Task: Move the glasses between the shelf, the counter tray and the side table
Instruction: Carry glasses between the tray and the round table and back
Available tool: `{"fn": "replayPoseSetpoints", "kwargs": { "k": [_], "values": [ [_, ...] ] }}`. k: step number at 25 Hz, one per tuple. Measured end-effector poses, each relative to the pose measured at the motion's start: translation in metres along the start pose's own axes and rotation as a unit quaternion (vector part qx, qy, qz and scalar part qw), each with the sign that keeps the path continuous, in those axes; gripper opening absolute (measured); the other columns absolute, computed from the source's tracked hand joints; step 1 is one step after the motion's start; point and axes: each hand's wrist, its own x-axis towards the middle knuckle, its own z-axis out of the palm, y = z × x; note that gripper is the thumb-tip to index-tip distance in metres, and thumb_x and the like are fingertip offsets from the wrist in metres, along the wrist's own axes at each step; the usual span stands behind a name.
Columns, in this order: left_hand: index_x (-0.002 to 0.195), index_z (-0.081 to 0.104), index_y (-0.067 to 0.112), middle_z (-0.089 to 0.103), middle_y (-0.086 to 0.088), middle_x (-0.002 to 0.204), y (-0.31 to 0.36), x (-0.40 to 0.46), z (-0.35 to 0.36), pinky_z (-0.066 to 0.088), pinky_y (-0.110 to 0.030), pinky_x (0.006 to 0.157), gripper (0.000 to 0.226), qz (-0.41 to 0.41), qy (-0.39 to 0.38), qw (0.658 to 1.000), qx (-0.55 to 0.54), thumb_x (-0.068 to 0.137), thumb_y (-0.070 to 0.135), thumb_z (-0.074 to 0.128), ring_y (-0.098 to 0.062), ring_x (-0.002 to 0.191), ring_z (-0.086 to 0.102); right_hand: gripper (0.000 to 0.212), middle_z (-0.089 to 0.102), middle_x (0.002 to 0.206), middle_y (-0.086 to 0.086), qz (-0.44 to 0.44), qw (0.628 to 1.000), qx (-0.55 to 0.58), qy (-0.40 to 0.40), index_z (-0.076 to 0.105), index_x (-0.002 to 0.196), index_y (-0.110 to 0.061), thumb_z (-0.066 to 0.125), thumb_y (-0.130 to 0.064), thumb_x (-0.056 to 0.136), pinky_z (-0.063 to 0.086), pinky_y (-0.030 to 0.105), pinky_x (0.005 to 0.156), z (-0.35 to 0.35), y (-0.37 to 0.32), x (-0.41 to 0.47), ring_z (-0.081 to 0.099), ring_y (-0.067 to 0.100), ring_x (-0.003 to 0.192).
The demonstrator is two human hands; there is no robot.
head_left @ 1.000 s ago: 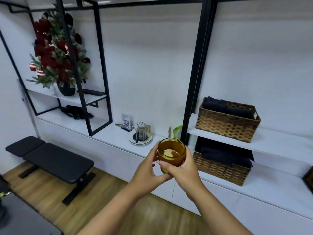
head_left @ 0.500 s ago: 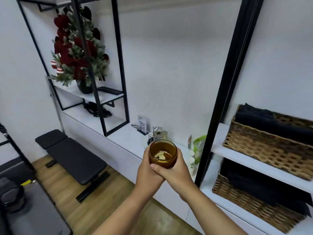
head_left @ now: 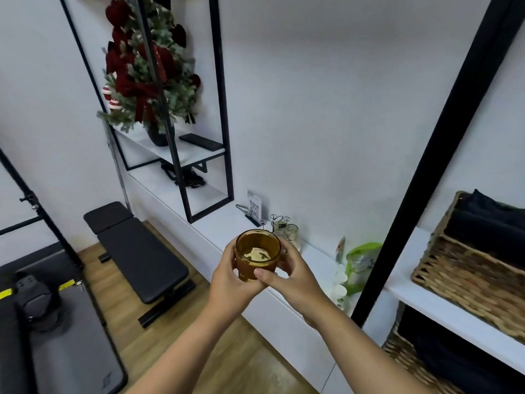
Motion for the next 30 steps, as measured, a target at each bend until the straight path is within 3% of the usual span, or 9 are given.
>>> {"fn": "replayPoseSetpoints", "kwargs": {
  "k": [3, 8, 12, 17, 23, 26, 28, 30],
  "values": [
    [0.134, 0.057, 0.035, 0.069, 0.017, 0.124, -0.018, 0.033, -0.008, 0.055, -0.02, 0.093, 0.079, -0.003, 0.003, 1.0, -0.005, 0.067, 0.027, 0.099, -0.004, 0.119, 0.063, 0.064, 0.06, 0.139, -0.026, 0.026, 0.999, 0.034, -0.012, 0.047, 0.137, -0.064, 0.076, -0.064, 0.08, 0.048, 0.044, 0.114, 0.002, 0.002, 0.035, 0.054, 0.002, 0.136],
    [0.135, 0.054, 0.04, 0.066, 0.023, 0.126, -0.064, 0.112, -0.021, 0.054, -0.017, 0.093, 0.081, -0.008, -0.031, 0.999, -0.001, 0.068, 0.032, 0.098, -0.001, 0.121, 0.061, 0.081, 0.057, 0.14, -0.029, 0.023, 0.999, -0.022, -0.009, 0.042, 0.142, -0.063, 0.084, -0.059, 0.074, 0.045, 0.036, 0.115, 0.019, 0.013, 0.111, 0.051, -0.005, 0.134],
    [0.137, 0.052, 0.041, 0.064, 0.023, 0.128, -0.096, 0.176, -0.032, 0.055, -0.026, 0.098, 0.086, -0.014, -0.076, 0.997, 0.011, 0.066, 0.037, 0.099, -0.001, 0.121, 0.061, 0.081, 0.064, 0.136, -0.019, 0.037, 0.998, -0.018, 0.042, 0.051, 0.14, -0.051, 0.092, -0.044, 0.07, 0.048, 0.041, 0.113, 0.047, 0.025, 0.171, 0.056, 0.002, 0.131],
    [0.142, 0.05, 0.036, 0.063, 0.021, 0.133, -0.129, 0.247, -0.044, 0.057, -0.039, 0.099, 0.088, -0.021, -0.158, 0.987, -0.012, 0.069, 0.025, 0.097, -0.004, 0.124, 0.061, 0.077, 0.069, 0.132, -0.011, 0.058, 0.993, 0.019, 0.098, 0.058, 0.134, -0.044, 0.095, -0.033, 0.068, 0.05, 0.043, 0.111, 0.072, 0.037, 0.235, 0.062, 0.008, 0.127],
    [0.152, 0.036, 0.04, 0.056, 0.021, 0.141, -0.161, 0.31, -0.042, 0.047, -0.023, 0.104, 0.095, -0.049, -0.296, 0.954, -0.006, 0.077, 0.024, 0.092, -0.004, 0.132, 0.055, 0.069, 0.073, 0.124, -0.009, 0.078, 0.988, 0.031, 0.128, 0.061, 0.13, -0.037, 0.094, -0.019, 0.072, 0.056, 0.041, 0.104, 0.06, 0.051, 0.292, 0.068, 0.012, 0.119],
    [0.15, 0.033, 0.053, 0.055, 0.022, 0.142, -0.171, 0.346, -0.037, 0.045, -0.03, 0.108, 0.094, -0.107, -0.337, 0.935, 0.003, 0.072, 0.035, 0.083, -0.001, 0.132, 0.053, 0.081, 0.068, 0.128, -0.015, 0.091, 0.984, 0.029, 0.149, 0.054, 0.135, -0.043, 0.096, -0.039, 0.067, 0.06, 0.035, 0.097, 0.043, 0.062, 0.318, 0.065, 0.01, 0.121],
    [0.152, 0.036, 0.049, 0.054, 0.015, 0.147, -0.172, 0.367, -0.029, 0.049, -0.037, 0.109, 0.091, -0.151, -0.324, 0.934, -0.011, 0.07, 0.045, 0.076, -0.008, 0.134, 0.054, 0.095, 0.062, 0.135, -0.016, 0.102, 0.981, 0.023, 0.166, 0.047, 0.142, -0.045, 0.095, -0.055, 0.06, 0.06, 0.035, 0.098, 0.032, 0.072, 0.331, 0.062, 0.01, 0.123],
    [0.153, 0.04, 0.044, 0.054, 0.011, 0.148, -0.169, 0.383, -0.015, 0.052, -0.023, 0.097, 0.082, -0.17, -0.286, 0.943, -0.02, 0.08, 0.056, 0.078, -0.006, 0.129, 0.057, 0.095, 0.063, 0.134, -0.015, 0.102, 0.98, 0.025, 0.166, 0.048, 0.14, -0.044, 0.095, -0.054, 0.058, 0.06, 0.034, 0.097, 0.024, 0.082, 0.345, 0.064, 0.008, 0.121]
  ]
}}
